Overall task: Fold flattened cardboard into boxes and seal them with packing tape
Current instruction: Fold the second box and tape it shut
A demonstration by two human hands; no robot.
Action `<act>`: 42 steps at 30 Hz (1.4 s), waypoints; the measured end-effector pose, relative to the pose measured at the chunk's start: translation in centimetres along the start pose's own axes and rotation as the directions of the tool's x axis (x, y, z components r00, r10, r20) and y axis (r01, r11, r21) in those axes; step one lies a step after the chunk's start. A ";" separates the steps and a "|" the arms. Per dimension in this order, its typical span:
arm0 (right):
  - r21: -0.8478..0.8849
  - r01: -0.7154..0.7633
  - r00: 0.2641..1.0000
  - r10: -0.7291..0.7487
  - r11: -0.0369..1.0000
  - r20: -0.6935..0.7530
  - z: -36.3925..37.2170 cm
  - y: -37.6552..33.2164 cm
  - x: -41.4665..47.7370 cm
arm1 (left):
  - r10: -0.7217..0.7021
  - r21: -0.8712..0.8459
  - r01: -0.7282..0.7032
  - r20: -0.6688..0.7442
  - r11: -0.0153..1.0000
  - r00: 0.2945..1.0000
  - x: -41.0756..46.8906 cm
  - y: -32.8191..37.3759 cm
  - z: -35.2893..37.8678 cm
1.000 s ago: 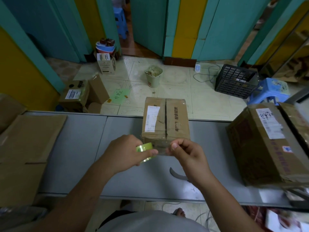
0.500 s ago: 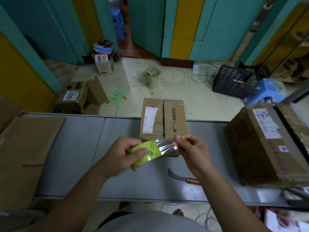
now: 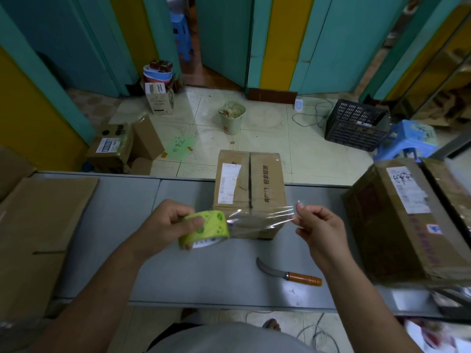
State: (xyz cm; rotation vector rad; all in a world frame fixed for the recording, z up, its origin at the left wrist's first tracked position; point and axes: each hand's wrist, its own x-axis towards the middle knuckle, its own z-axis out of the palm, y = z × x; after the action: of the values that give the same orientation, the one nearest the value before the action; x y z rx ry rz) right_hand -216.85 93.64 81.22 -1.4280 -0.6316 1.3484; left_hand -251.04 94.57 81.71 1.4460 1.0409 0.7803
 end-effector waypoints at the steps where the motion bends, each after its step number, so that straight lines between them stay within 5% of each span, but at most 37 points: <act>1: -0.009 -0.032 0.999 0.032 0.999 -0.004 0.0 0.3 0.1 | 0.006 -0.061 -0.008 -0.024 0.998 1.000 0.2 -0.3 -0.1; 4: -0.036 -0.058 0.998 0.057 0.998 -0.033 0.0 0.7 0.6 | 0.002 0.019 0.001 -0.118 1.000 0.993 1.4 -1.2 -0.4; 6: -0.049 -0.047 0.997 0.044 0.998 -0.065 -0.4 0.6 1.0 | -0.020 0.246 0.063 -0.171 0.967 0.985 2.3 -1.5 -1.3; 9: -0.082 -0.030 0.996 0.023 0.996 -0.084 -0.9 0.5 1.5 | -0.127 0.603 0.231 -0.210 0.764 0.969 3.2 -1.7 -2.5; 13: -0.096 -0.082 0.992 0.072 0.992 -0.101 -1.0 1.5 2.1 | -0.116 0.739 0.253 -0.232 0.624 0.966 4.7 -1.8 -2.5; 29: -0.021 -0.256 0.959 0.252 0.966 -0.130 -1.7 4.1 3.8 | -0.304 0.607 0.297 -0.095 0.737 0.948 8.4 -4.9 -3.8; 42: 0.007 -0.587 0.806 0.583 0.810 0.105 -1.2 5.6 4.6 | -0.377 0.533 0.326 -0.015 0.780 0.926 9.3 -8.1 -4.1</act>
State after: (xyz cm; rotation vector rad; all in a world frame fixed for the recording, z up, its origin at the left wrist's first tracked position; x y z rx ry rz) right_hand -216.15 95.48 74.15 -1.6017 -0.2136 1.9119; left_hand -252.55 104.50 73.51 1.6505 1.4774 0.1433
